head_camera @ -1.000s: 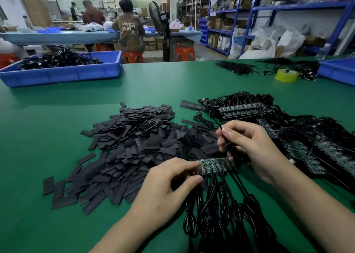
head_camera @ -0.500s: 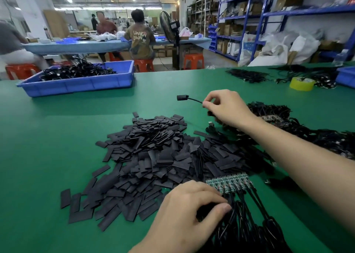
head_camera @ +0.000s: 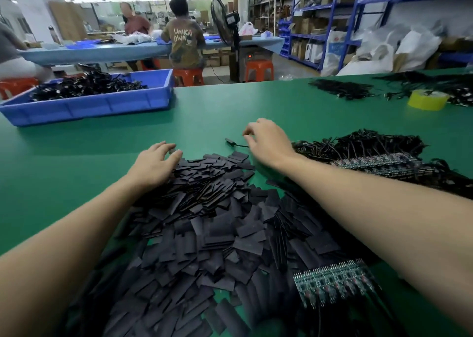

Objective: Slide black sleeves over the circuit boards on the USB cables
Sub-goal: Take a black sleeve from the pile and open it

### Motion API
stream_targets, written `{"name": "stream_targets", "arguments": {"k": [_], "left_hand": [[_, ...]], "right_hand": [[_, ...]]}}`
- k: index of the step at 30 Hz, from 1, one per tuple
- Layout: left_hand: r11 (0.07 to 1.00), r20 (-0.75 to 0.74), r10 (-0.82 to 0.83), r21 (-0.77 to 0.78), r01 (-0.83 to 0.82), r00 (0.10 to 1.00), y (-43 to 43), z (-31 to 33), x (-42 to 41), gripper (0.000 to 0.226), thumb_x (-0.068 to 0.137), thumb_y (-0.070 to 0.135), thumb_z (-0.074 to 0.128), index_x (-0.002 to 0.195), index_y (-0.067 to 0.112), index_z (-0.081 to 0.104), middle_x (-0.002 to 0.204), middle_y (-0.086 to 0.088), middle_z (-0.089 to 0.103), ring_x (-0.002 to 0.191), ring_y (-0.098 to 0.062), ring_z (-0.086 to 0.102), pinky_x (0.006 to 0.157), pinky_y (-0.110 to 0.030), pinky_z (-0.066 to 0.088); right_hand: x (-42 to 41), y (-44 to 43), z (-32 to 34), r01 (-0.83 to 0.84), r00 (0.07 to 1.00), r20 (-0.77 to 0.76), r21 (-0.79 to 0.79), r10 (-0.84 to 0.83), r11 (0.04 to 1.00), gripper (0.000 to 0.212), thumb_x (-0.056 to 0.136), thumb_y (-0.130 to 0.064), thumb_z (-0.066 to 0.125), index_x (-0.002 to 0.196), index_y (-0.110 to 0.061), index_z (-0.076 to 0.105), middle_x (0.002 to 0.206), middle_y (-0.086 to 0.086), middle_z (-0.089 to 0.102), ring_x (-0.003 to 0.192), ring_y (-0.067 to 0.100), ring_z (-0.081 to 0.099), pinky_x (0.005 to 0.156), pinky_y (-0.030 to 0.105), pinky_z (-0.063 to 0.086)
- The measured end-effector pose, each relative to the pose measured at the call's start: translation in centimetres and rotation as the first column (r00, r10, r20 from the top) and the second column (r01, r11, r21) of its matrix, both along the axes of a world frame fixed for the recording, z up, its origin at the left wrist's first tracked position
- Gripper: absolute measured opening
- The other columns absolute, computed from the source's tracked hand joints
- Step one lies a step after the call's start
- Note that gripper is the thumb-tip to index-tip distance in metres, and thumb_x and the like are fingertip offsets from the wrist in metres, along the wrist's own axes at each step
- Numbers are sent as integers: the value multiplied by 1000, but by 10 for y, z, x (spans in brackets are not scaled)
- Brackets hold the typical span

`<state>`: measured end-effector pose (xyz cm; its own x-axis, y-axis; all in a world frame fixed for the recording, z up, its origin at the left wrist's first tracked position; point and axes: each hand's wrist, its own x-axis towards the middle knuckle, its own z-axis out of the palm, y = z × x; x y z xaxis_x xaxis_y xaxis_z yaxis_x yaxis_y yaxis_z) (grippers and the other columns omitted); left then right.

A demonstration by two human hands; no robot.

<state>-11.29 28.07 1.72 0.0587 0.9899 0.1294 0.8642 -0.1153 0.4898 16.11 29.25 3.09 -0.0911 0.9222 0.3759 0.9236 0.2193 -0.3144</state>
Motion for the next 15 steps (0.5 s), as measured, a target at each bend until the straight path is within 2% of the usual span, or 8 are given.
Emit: {"name": "stream_targets", "arguments": {"k": [3, 6, 7, 9, 11, 15], "left_hand": [[995, 16, -39, -95, 41, 999, 26, -1, 10, 59, 109, 44, 40, 157, 10, 38, 169, -12, 23, 157, -21, 18, 126, -30, 10], [981, -15, -94, -173, 90, 995, 32, -8, 18, 57, 111, 44, 31, 160, 14, 31, 171, -6, 16, 159, -19, 10, 127, -34, 6], [978, -13, -115, -177, 110, 993, 29, -9, 20, 55, 111, 44, 29, 159, 16, 33, 170, -3, 18, 158, -17, 11, 127, -32, 6], [971, 84, -150, -176, 162, 985, 20, -11, 23, 53, 111, 45, 32, 157, 20, 40, 167, 2, 27, 155, -11, 19, 121, -21, 8], [960, 161, -199, -164, 225, 967, 4, -10, 30, 51, 110, 43, 37, 154, 19, 45, 164, 3, 34, 152, -8, 25, 116, -14, 9], [944, 218, -255, -153, 291, 942, -29, -7, 47, 45, 110, 36, 40, 151, 18, 50, 163, 2, 37, 152, -8, 28, 126, -23, 11]], "right_hand": [[-20, -6, -7, -240, 970, -78, -153, 230, 959, 34, 107, -25, 49, 132, -9, 66, 136, 10, 64, 128, 27, 56, 105, 34, 40], [-27, -10, -19, -319, 947, -129, -303, 293, 898, 43, 110, -29, 43, 141, -3, 57, 150, 13, 55, 140, 26, 46, 107, 25, 29], [-27, -12, -22, -330, 944, -142, -327, 299, 885, 44, 111, -30, 41, 144, -5, 54, 153, 10, 51, 144, 23, 43, 109, 22, 26], [-25, -18, -25, -340, 938, -187, -341, 292, 876, 45, 111, -33, 41, 148, -10, 52, 157, 5, 47, 147, 18, 38, 113, 19, 22], [-25, -25, -24, -358, 928, -225, -322, 297, 876, 43, 110, -32, 43, 146, -12, 55, 155, 3, 50, 145, 17, 41, 110, 18, 24], [-17, -48, -19, -392, 912, -267, -352, 311, 850, 39, 109, -33, 46, 143, -18, 58, 152, -1, 54, 140, 14, 45, 102, 14, 27]]}}
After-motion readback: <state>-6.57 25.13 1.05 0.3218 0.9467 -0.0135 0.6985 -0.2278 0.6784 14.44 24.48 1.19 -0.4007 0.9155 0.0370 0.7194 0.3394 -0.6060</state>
